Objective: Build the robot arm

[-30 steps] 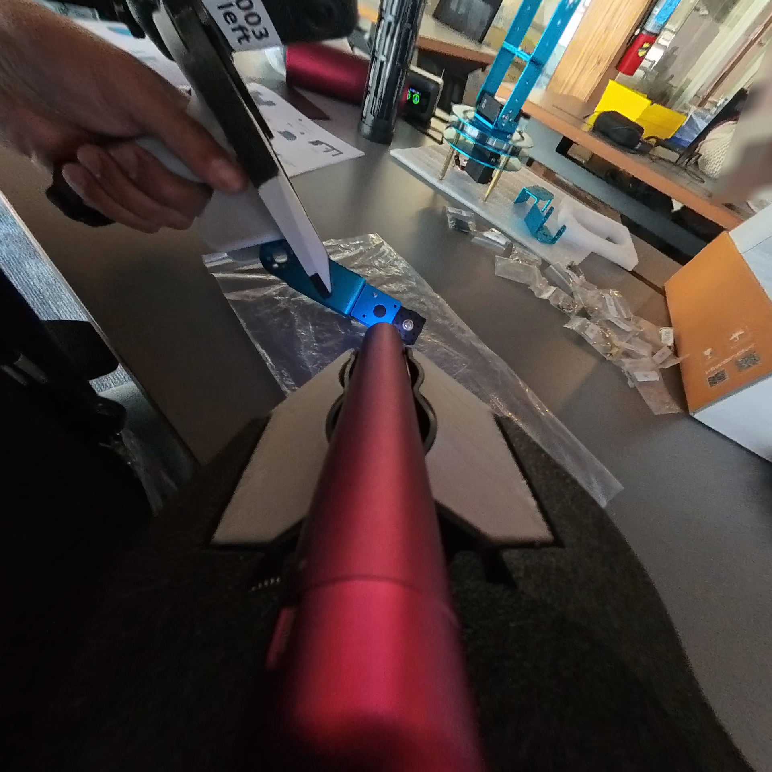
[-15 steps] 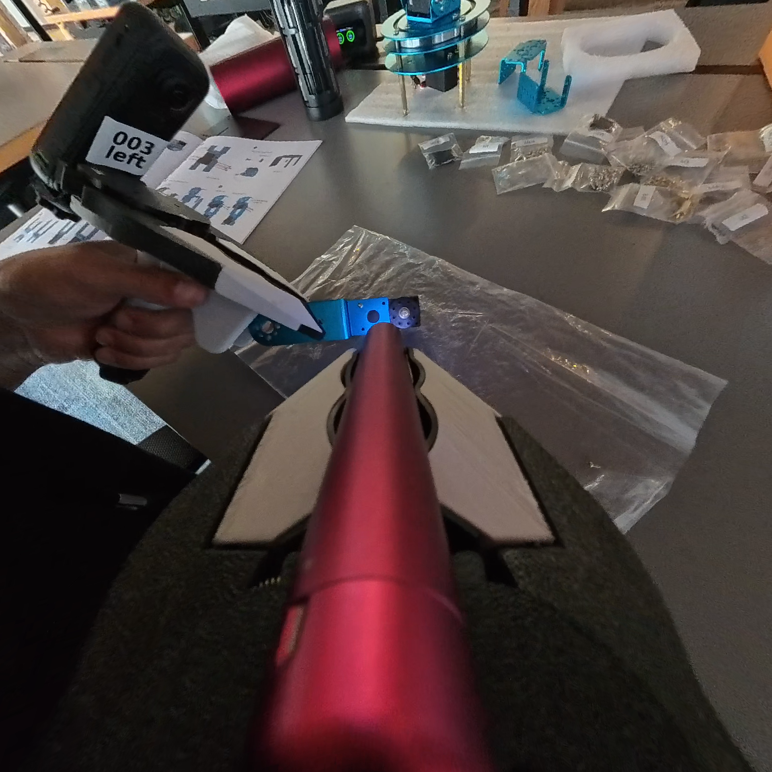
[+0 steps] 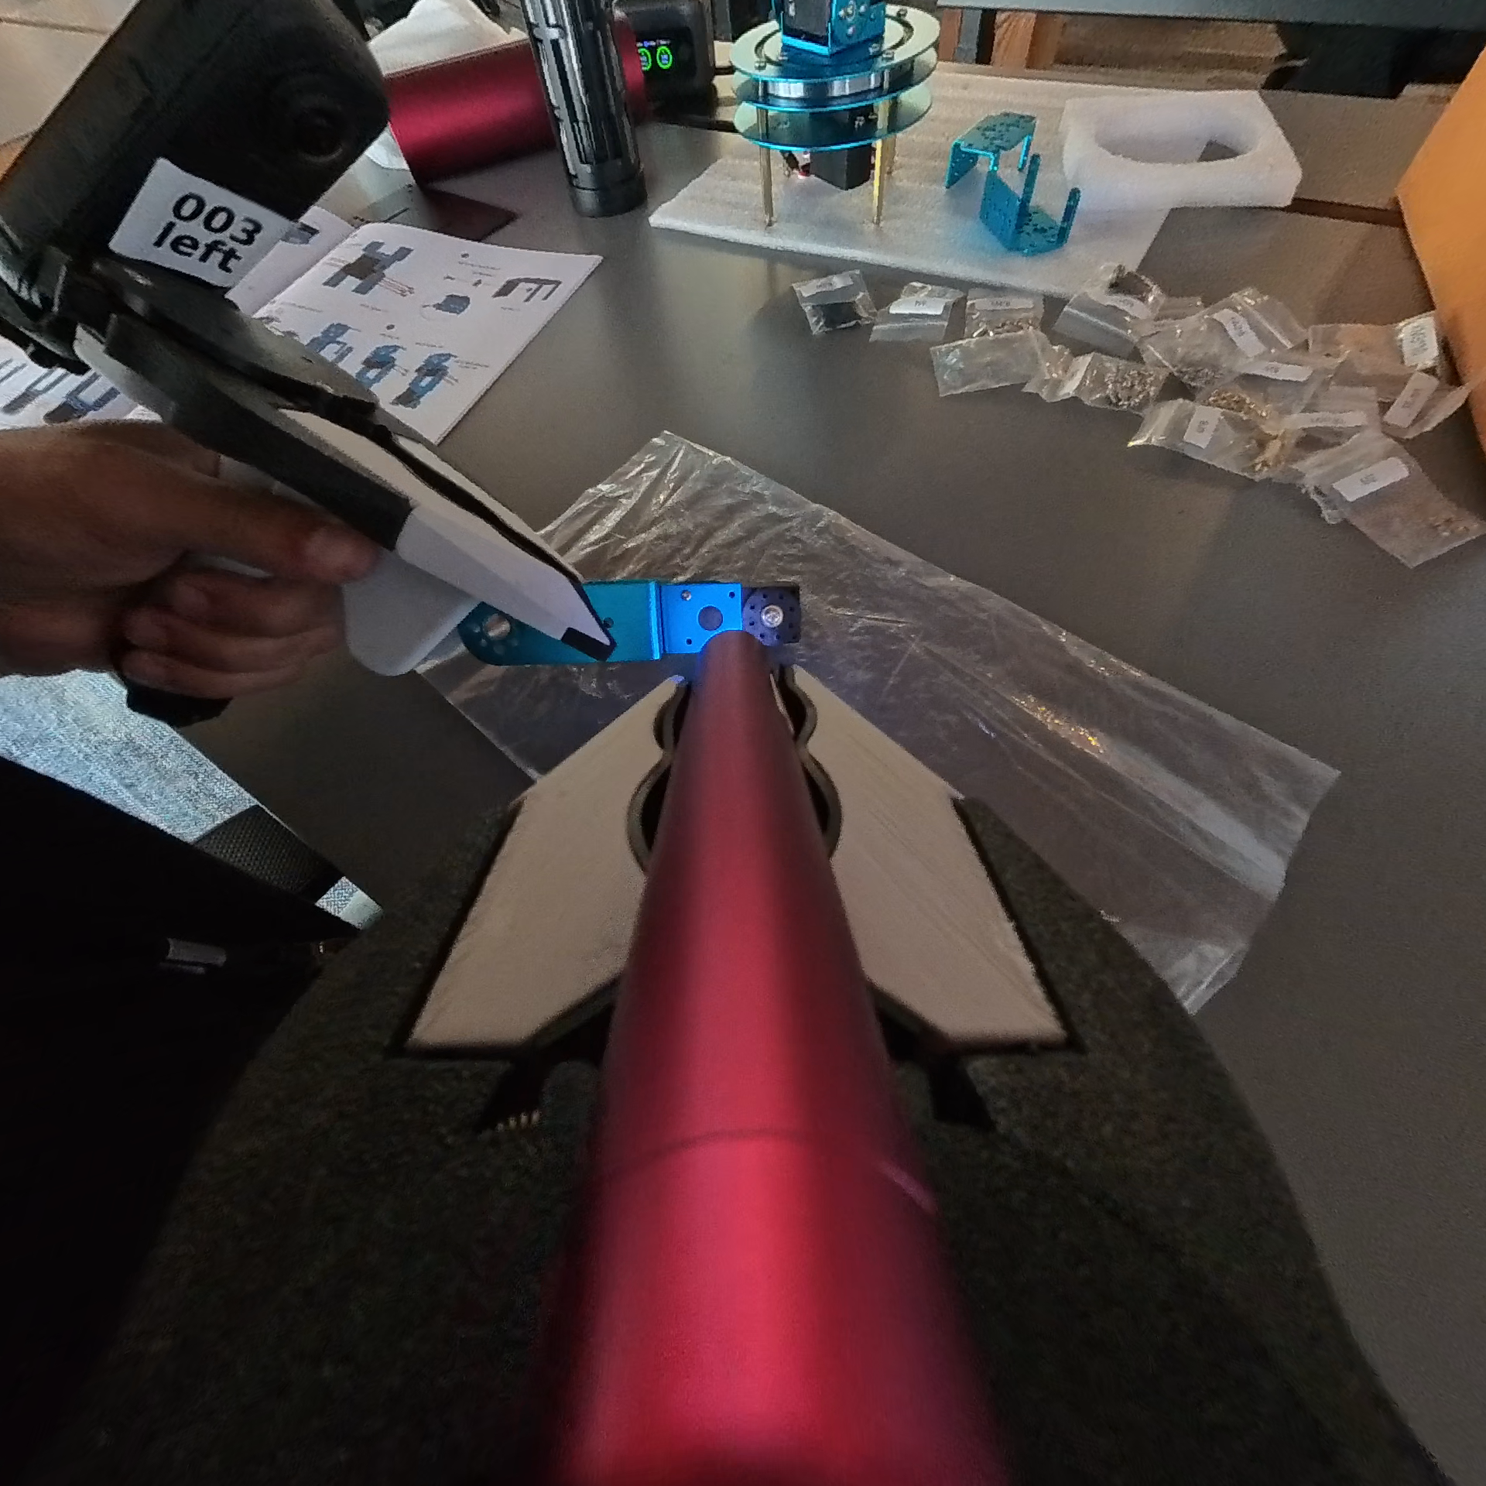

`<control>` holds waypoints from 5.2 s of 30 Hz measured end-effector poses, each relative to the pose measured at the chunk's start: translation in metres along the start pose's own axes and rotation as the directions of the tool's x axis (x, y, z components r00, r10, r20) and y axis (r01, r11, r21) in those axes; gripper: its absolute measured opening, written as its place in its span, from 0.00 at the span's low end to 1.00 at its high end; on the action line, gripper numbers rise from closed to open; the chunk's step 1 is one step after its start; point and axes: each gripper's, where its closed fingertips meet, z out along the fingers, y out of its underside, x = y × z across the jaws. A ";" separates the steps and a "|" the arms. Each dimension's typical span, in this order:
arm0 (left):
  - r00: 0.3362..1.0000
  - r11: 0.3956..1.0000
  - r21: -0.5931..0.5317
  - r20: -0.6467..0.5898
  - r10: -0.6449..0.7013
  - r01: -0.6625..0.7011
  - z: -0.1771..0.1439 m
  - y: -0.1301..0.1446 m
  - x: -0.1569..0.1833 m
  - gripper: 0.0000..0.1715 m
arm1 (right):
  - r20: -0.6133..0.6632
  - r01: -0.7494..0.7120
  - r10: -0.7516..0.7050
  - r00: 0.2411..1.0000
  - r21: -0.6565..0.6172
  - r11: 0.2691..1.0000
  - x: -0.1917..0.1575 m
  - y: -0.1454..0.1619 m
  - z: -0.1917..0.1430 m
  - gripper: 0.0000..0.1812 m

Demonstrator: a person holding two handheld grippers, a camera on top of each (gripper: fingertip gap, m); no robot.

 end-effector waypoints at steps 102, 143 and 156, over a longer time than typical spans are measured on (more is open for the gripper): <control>0.998 0.997 -0.059 -0.003 0.056 -0.056 0.009 0.011 0.004 0.02 | -0.017 0.070 -0.068 0.998 0.094 0.993 -0.001 0.016 -0.009 0.11; 0.884 0.853 0.244 0.206 0.419 -0.461 -0.047 -0.077 -0.005 0.29 | 0.534 0.597 -0.319 0.783 -0.503 0.625 -0.010 -0.064 0.062 0.12; 0.684 0.732 0.074 0.429 0.590 -0.677 0.002 -0.089 -0.013 0.12 | 0.591 0.648 -0.315 0.743 -0.515 0.561 -0.008 -0.066 0.066 0.12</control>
